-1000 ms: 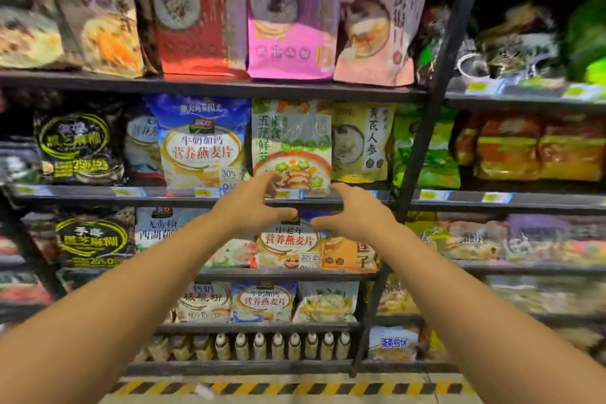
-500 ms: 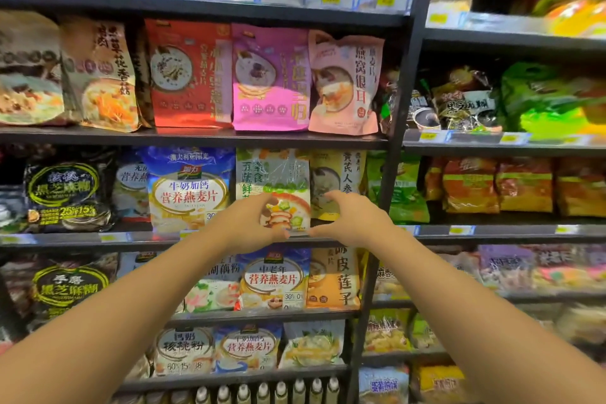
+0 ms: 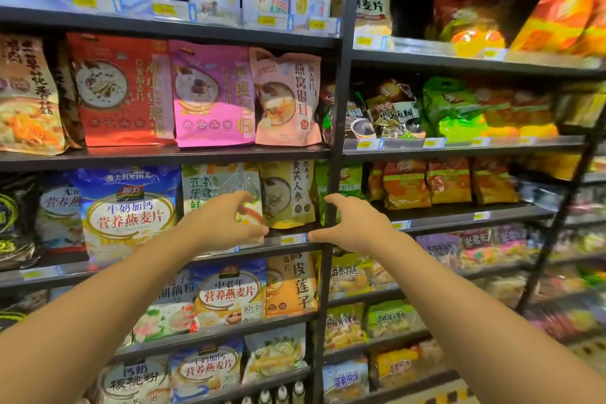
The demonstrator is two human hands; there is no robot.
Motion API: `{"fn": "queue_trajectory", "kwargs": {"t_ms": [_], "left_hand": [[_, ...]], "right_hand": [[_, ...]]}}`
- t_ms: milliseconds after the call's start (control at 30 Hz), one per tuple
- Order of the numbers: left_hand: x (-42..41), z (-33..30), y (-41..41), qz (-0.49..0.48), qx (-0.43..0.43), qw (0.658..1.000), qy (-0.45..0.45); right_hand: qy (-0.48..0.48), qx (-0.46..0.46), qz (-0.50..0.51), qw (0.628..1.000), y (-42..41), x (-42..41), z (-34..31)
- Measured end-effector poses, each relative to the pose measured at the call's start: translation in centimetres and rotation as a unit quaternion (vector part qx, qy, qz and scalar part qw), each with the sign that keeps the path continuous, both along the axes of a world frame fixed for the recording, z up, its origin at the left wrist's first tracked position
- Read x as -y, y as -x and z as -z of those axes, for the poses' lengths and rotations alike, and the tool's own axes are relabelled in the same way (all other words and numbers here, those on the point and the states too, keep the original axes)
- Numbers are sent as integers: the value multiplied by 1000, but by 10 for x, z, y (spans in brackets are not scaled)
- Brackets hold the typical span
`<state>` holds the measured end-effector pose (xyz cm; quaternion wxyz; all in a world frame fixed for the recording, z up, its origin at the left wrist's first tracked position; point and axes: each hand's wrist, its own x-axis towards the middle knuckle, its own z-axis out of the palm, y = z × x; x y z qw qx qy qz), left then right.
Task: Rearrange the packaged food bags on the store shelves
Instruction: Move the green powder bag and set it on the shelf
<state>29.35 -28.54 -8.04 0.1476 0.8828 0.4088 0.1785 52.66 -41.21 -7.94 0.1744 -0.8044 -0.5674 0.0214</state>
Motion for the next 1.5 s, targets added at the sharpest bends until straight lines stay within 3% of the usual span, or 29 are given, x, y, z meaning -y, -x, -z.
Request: {"fn": "queue_trajectory", "kwargs": {"t_ms": [500,833,1100,1500], "left_hand": [[50,-9,-153,5,-33,999,-42],[80,9,-254,-25,-33,999,-22],[43,21,-302,-57,-59,996,-40],[-51,42,-377,-5,-26,1000,11]], "right_hand": [[1,-5,2,1000,-134,44,-3],[15,15,-46,999,-226,40,16],[18,10,-61,998,-267,1,11],[20,-7,-16,1000,-339,-74,15]]}}
